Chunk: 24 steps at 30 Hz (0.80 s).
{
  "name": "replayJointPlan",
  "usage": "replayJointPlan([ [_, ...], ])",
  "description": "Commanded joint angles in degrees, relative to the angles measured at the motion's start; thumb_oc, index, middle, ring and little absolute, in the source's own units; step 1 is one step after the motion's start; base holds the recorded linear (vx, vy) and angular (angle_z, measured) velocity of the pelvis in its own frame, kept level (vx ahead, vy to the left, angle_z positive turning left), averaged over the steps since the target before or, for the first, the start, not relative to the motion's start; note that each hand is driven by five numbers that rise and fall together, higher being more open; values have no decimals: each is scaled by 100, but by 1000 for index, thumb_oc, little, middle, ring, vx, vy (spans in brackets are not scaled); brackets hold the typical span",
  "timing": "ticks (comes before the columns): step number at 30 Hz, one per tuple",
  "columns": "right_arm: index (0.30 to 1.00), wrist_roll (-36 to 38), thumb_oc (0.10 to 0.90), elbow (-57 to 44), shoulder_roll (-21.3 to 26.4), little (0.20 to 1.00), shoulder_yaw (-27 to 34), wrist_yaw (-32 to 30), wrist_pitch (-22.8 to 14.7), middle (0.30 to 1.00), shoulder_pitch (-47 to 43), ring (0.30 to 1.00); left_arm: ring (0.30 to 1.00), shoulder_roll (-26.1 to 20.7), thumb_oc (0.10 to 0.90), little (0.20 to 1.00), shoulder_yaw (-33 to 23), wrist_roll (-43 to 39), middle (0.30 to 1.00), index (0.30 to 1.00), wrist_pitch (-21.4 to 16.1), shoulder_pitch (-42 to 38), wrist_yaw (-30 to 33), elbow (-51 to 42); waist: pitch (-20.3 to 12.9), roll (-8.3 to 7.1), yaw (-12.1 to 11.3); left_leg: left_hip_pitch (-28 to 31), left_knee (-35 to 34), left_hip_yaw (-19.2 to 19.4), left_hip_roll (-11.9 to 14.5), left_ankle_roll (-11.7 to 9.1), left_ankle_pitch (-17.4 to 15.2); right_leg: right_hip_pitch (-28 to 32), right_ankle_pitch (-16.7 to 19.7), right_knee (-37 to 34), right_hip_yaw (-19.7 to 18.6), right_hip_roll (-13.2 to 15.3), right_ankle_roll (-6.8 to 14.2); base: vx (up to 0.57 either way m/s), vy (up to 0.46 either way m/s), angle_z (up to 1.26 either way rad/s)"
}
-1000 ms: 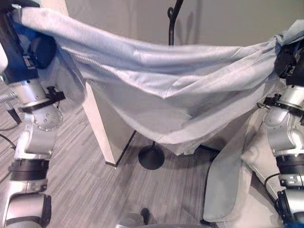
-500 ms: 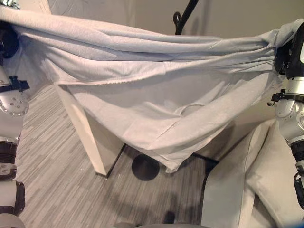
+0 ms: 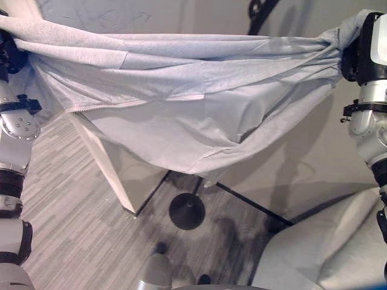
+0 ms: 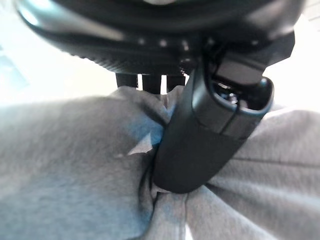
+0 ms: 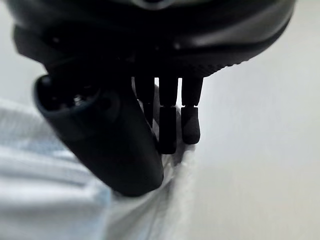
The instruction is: Hang the clothes on the sofa on the clothes rack.
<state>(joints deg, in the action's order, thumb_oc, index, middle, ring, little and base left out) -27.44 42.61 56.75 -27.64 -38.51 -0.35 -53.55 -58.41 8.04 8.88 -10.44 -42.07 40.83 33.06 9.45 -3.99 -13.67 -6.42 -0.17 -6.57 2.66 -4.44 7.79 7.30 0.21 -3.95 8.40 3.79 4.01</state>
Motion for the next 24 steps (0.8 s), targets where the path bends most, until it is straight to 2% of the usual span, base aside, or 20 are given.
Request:
replayJointPlan([
  [1,300,311,400,369,668,300,13,-223,379,300,-762,300,300,-128,400,300,-87,-57,300,300,-39,-646,-34,105,-854,-95,361,302,-176,-106,-345,224,-447,-97,64,-105,438,-137,88,186,101,-13],
  [2,300,416,400,687,676,300,-141,-181,352,300,-892,300,300,-124,400,300,66,-88,300,300,-26,-781,-45,294,-999,-102,452,494,-363,-99,-316,201,-378,-60,29,-105,463,-94,95,181,108,0],
  [5,300,605,400,1081,682,300,-387,-52,336,300,-1007,300,300,-108,400,300,139,-234,300,300,40,-885,-62,430,-1083,-89,482,604,-483,-85,-319,205,-397,-42,17,-99,448,-57,111,124,98,15],
  [10,300,527,400,1176,627,300,-453,297,372,300,-644,300,300,38,400,300,-116,-330,300,300,69,-383,-282,327,-1098,-107,441,660,-483,-83,-346,238,-462,-28,11,-87,446,-17,122,47,54,-2],
  [13,300,282,400,966,329,300,-143,486,424,300,91,300,300,412,400,300,-523,-399,300,300,34,379,-446,-4,-1042,-143,385,676,-483,-117,-358,283,-511,-26,-4,-76,462,-7,133,39,31,-14],
  [15,300,-25,400,256,122,300,266,660,518,300,666,300,300,724,400,300,-954,-400,300,300,70,1091,-542,-360,-1006,-167,381,677,-483,-128,-359,310,-544,-38,-8,-78,454,-8,128,23,15,-8],
  [16,300,-68,400,145,128,300,337,698,558,300,769,300,300,735,400,300,-1012,-384,300,300,87,1191,-555,-438,-1028,-165,387,684,-483,-126,-359,311,-547,-32,-9,-77,451,-8,128,33,15,-10],
  [17,300,-435,400,-691,102,300,866,801,587,300,1382,300,300,1041,400,300,-1439,-363,300,300,54,1810,-656,-804,-1011,-159,430,696,-483,-122,-355,333,-591,-42,-14,-87,429,-3,127,36,16,-8],
  [18,300,-552,400,-905,34,300,1080,782,584,300,1679,300,300,1167,400,300,-1566,-343,300,300,28,2028,-693,-884,-1004,-145,449,702,-483,-122,-356,342,-608,-45,-23,-88,423,-4,127,42,18,-4],
  [19,300,-706,400,-1151,-87,300,1407,761,592,300,2171,300,300,1310,400,300,-1649,-302,300,300,6,2265,-730,-1016,-1025,-157,449,706,-483,-136,-361,352,-621,-41,-32,-90,423,-7,124,19,9,-4],
  [20,300,-716,400,-1178,-89,300,1444,769,596,300,2218,300,300,1309,400,300,-1639,-300,300,300,10,2272,-732,-1028,-1034,-166,441,705,-483,-137,-361,352,-622,-41,-33,-91,425,-7,124,16,4,-7],
  [21,300,-804,400,-1407,-296,300,1674,786,567,300,2578,300,300,1617,400,300,-1669,-448,300,300,-40,2516,-798,-1082,-1002,-176,448,699,-483,-155,-369,363,-633,-53,-32,-92,421,-4,117,12,2,-6],
  [23,300,-833,400,-1455,-407,300,1763,797,550,300,2812,300,300,1767,400,300,-1668,-549,300,300,-72,2639,-822,-1114,-1004,-182,436,697,-483,-170,-373,367,-632,-58,-30,-94,420,-6,115,6,1,-2],
  [24,300,-903,400,-1571,-655,300,1811,833,519,300,3099,300,300,2058,400,300,-1711,-816,300,300,-130,2887,-868,-1152,-981,-187,437,687,-483,-179,-370,374,-632,-76,-21,-96,420,-6,112,1,-4,3],
])
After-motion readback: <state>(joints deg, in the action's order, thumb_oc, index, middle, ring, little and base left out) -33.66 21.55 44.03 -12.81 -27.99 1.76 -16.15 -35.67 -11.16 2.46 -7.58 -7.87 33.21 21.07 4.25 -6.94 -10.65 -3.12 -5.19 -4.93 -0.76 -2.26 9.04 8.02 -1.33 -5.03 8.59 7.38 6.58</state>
